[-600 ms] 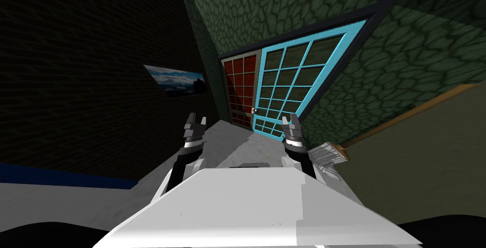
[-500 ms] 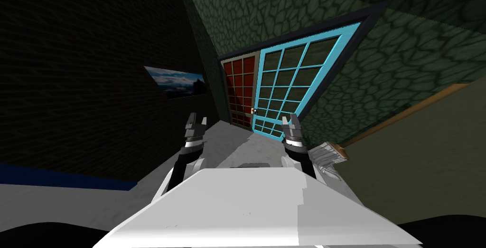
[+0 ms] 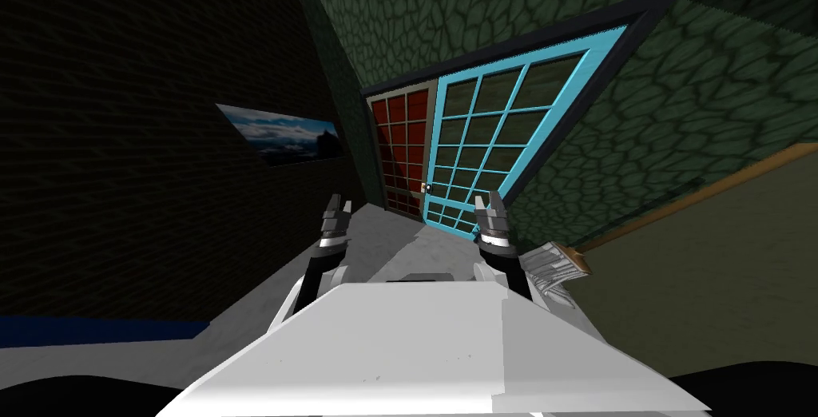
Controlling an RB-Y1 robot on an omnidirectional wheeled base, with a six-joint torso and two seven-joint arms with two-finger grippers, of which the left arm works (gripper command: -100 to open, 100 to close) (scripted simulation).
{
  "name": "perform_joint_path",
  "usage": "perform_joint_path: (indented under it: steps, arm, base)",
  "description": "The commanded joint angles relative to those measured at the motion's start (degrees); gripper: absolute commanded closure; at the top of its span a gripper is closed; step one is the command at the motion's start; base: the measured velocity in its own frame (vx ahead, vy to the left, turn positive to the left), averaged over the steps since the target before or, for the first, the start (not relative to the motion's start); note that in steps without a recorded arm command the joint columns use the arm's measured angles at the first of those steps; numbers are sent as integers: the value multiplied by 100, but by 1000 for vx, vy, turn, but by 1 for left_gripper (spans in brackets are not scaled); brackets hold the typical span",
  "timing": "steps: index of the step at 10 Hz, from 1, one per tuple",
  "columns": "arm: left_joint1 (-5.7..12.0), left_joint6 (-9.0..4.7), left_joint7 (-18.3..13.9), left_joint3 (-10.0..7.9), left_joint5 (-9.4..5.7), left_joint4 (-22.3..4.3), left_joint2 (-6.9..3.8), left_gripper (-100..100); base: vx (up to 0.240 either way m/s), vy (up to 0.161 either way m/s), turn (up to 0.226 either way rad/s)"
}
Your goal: Pull the door open
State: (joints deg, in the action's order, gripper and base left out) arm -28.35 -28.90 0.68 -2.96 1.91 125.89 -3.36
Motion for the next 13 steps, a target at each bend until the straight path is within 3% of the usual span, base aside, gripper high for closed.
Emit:
perform_joint_path:
  steps: [1, 6, 13]
  arm:
    - [86, -19, 199, -24, 70, -191, -30, -100]
    - [305, -171, 749, -60, 290, -833, -80, -100]
    - [683, -433, 1695, -121, 670, -1928, -125, -100]
  base:
    - [144, -60, -26]
    - [89, -45, -32]
    - [100, -58, -37]
